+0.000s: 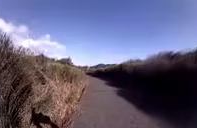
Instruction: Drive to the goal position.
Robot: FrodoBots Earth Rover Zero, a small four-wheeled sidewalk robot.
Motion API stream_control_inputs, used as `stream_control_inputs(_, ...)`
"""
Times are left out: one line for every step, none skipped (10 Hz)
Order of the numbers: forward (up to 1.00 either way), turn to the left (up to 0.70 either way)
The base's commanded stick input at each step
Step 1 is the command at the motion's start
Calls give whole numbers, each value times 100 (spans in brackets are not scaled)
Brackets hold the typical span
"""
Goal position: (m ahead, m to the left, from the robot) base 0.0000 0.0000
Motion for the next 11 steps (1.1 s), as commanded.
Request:
stream_control_inputs(70,0)
stream_control_inputs(70,0)
stream_control_inputs(70,0)
stream_control_inputs(70,0)
stream_control_inputs(70,0)
stream_control_inputs(70,0)
stream_control_inputs(70,-1)
stream_control_inputs(70,-1)
stream_control_inputs(70,-1)
stream_control_inputs(70,-1)
stream_control_inputs(70,-1)
